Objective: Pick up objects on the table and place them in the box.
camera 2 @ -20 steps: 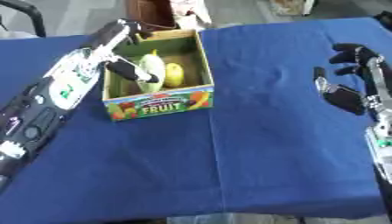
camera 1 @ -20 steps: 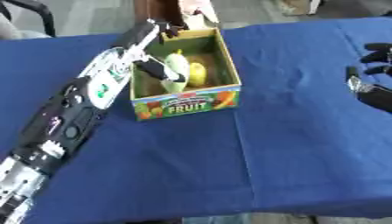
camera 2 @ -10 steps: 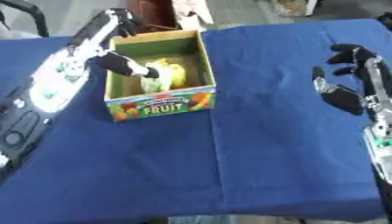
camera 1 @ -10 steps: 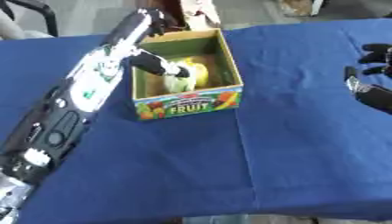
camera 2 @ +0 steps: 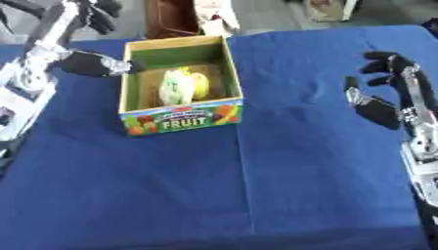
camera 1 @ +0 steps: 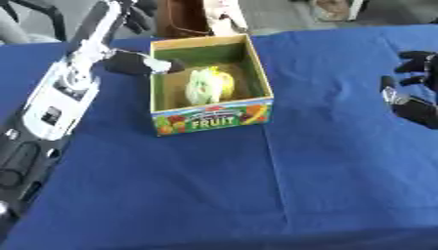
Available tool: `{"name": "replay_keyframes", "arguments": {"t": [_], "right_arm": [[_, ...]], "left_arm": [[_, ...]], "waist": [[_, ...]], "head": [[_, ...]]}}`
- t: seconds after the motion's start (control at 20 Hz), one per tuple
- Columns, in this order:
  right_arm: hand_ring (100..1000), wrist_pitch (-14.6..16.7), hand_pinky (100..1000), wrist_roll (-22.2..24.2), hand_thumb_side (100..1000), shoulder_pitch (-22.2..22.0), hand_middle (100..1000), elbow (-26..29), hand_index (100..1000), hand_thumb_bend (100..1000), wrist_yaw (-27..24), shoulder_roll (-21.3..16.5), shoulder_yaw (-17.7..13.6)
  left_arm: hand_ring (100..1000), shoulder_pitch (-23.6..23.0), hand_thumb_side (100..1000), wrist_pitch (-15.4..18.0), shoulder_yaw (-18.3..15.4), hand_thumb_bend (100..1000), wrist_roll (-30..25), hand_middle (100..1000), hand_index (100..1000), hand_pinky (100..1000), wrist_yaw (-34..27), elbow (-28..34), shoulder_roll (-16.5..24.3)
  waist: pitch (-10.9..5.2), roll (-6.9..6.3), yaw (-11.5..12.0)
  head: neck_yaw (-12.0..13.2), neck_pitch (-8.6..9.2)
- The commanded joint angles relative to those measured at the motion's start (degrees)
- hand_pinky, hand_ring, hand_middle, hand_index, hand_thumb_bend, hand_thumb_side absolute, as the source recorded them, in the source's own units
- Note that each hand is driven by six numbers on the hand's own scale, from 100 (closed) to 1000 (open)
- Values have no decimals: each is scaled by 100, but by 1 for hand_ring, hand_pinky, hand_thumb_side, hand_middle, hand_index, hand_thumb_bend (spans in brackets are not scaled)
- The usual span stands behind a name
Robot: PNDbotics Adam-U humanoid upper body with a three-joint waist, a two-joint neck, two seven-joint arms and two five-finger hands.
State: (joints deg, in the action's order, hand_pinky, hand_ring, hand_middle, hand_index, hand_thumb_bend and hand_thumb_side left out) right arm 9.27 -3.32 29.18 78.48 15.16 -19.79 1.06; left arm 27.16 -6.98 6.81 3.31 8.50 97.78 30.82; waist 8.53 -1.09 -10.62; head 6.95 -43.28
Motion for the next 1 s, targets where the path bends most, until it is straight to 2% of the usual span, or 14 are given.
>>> {"name": "replay_keyframes", "arguments": {"t": [0.05, 0.25, 0.55, 0.75, 1.0], "right_arm": [[733, 13, 627, -27, 100, 53, 572, 112, 780, 208, -122, -110, -72], [732, 39, 622, -43, 102, 21, 571, 163, 778, 204, -253, -109, -98], [730, 51, 616, -68, 109, -44, 569, 222, 772, 196, -417, -83, -145], [729, 41, 615, -93, 113, -89, 567, 241, 770, 191, -471, -61, -167], [728, 29, 613, -120, 115, -114, 566, 253, 768, 187, -504, -37, -187]], "left_arm": [[579, -295, 186, -43, -330, 840, 334, 610, 735, 596, -376, 529, 139], [556, -841, 181, -77, -620, 839, 686, 586, 726, 580, -545, 791, -67], [540, -1409, 186, -70, -889, 841, 1036, 567, 717, 569, -619, 893, -515], [531, -1564, 190, -82, -975, 841, 1137, 558, 715, 566, -603, 860, -656], [521, -1602, 189, -72, -974, 841, 1127, 547, 713, 564, -592, 851, -711]], "waist": [[-70, 12, 20], [-85, 19, 91], [-88, 40, 175], [-91, 42, 194], [-75, 46, 191]], "head": [[-16, 37], [48, 31], [200, 6], [317, -37], [339, -77]]}}
